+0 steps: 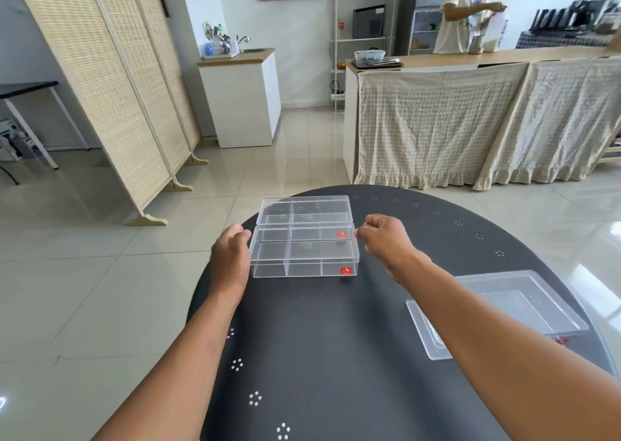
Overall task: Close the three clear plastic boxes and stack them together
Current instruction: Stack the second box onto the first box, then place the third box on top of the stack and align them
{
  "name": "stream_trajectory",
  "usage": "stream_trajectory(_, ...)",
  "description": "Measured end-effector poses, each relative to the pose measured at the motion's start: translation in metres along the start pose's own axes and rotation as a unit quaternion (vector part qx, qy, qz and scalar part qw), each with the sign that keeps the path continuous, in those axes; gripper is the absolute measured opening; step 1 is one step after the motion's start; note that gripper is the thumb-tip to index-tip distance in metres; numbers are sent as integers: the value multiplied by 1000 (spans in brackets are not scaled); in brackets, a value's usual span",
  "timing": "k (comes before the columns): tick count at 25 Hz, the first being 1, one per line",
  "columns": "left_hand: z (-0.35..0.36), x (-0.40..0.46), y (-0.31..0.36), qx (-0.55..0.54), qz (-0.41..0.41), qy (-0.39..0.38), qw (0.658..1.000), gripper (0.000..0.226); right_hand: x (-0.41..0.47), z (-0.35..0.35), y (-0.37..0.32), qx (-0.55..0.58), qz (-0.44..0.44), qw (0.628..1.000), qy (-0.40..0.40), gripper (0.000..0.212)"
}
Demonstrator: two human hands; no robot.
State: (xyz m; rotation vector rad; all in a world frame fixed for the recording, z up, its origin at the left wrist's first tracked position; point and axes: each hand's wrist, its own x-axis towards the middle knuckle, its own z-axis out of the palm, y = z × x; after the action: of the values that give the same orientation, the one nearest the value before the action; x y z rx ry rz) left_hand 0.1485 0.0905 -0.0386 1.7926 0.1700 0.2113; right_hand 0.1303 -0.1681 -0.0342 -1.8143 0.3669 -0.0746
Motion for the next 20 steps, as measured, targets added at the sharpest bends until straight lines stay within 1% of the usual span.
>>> stream_trajectory(2,3,-29,13,51,62,56,995,35,-25,-29,-8,-5,-12,1000,12,28)
stream_trajectory(3,7,-45,20,63,94,76,991,38,-37,-48,-9,2,-17,999,38,16)
stream_trajectory(4,11,-60,25,63,120,80,988,38,-50,-66,-10,6,-30,998,64,10)
stream_trajectory(5,16,-74,30,60,130,60,988,38,-56,-86,-9,5,-27,996,80,32)
stream_trajectory(6,26,-88,32,45,124,22,991,36,-68,-110,-6,-3,-24,994,106,45)
stream_trajectory(7,39,-103,34,31,104,-24,994,32,-77,-134,-2,-15,-28,991,132,49)
stream_trajectory(9,67,-132,34,31,61,-113,991,23,-96,-180,16,-30,-21,983,180,45)
stream_trajectory(11,93,-161,33,57,42,-169,983,17,-111,-219,37,-42,7,974,223,54)
stream_trajectory(12,104,-170,32,66,36,-186,980,16,-116,-234,47,-49,22,970,236,56)
stream_trajectory(13,113,-178,30,74,26,-200,977,15,-121,-243,56,-52,32,969,239,53)
stream_trajectory(14,122,-186,28,81,15,-211,974,17,-125,-250,67,-47,42,970,235,45)
stream_trajectory(15,129,-191,27,86,3,-218,972,22,-130,-253,75,-46,52,971,229,32)
stream_trajectory(16,136,-195,25,88,-10,-221,971,29,-131,-253,84,-45,60,971,228,13)
stream_trajectory(17,141,-199,25,87,-20,-222,971,33,-136,-249,87,-39,69,972,223,6)
stream_trajectory(18,145,-203,24,83,-27,-221,971,33,-136,-246,93,-27,76,973,215,15)
stream_trajectory(20,147,-210,25,80,-31,-214,973,26,-136,-236,103,-8,79,976,202,21)
